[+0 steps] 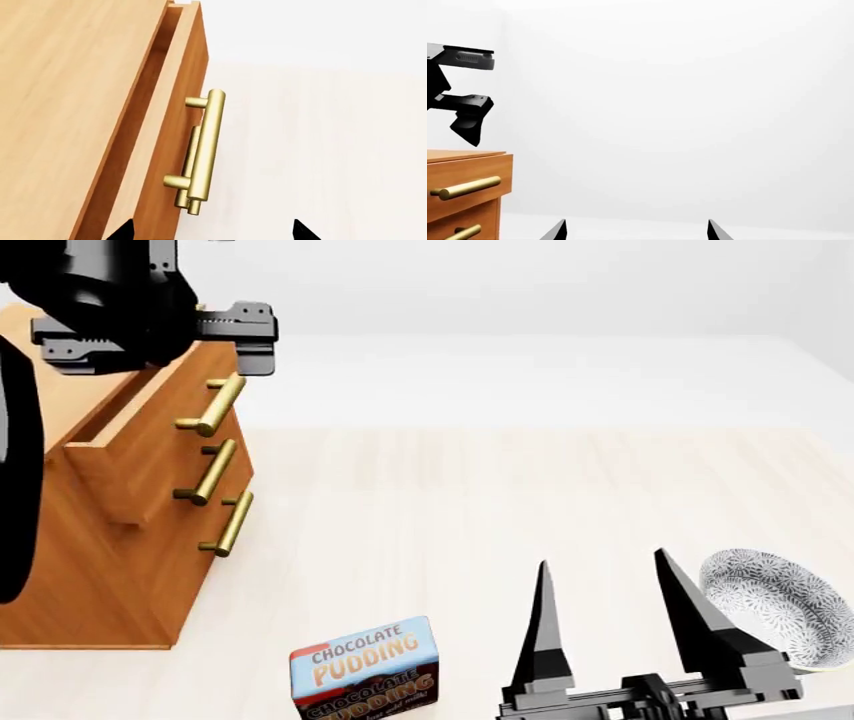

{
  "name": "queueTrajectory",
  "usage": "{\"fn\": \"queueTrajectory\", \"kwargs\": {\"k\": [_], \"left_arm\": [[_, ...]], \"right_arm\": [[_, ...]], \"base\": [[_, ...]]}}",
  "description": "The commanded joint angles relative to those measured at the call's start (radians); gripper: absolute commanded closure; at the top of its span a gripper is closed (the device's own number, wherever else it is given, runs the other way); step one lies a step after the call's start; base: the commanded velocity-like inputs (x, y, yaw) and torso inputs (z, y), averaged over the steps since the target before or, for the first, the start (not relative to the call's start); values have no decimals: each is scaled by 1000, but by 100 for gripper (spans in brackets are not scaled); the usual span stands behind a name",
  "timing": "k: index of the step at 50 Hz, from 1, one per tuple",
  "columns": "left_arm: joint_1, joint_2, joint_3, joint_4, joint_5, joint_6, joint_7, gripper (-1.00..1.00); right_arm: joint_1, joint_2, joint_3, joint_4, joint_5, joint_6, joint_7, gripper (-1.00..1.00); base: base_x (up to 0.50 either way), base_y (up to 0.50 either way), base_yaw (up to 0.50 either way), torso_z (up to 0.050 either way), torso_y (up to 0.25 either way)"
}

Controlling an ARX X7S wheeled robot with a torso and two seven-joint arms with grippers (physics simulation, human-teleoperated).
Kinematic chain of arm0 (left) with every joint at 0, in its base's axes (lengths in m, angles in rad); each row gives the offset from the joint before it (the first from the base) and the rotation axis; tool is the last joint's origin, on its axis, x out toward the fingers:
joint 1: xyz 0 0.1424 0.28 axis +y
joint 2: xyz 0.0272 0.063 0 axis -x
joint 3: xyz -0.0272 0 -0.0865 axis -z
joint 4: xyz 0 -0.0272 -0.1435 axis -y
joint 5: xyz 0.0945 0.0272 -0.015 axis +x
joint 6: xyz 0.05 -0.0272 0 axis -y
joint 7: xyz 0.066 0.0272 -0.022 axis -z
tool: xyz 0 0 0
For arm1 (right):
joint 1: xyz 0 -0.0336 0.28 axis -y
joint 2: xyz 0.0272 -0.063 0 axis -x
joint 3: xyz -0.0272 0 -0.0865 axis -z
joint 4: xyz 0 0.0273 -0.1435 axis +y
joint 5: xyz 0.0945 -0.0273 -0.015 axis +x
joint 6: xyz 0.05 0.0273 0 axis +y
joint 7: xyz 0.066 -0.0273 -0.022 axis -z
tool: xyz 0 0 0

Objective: Put the butter at the back in the top drawer of the cabinet and close it.

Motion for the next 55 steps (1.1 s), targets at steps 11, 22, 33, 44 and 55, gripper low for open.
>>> {"fn": "queueTrajectory", "kwargs": {"k": [11,22,33,44,55], "left_arm": [[51,-42,33,56,-41,13,-37,-100],[68,-47,42,59,-55,30,-46,-100],[69,-56,39,55,-56,52,-78,-100],[79,-60,59,57,-48,64,-89,-100],[101,-62,77,60,-45,77,-86,-100]], "right_arm": [[4,6,-16,-5,-5,7,11,-100],[5,10,-21,-4,-5,7,15,-100],[10,15,-22,-2,-1,9,18,-100],[13,18,-27,-2,0,9,23,-100],[15,20,-30,8,2,1,26,-100]], "base": [[0,0,0,0,0],[0,0,0,0,0],[0,0,0,0,0],[0,0,0,0,0],[0,0,0,0,0]]}}
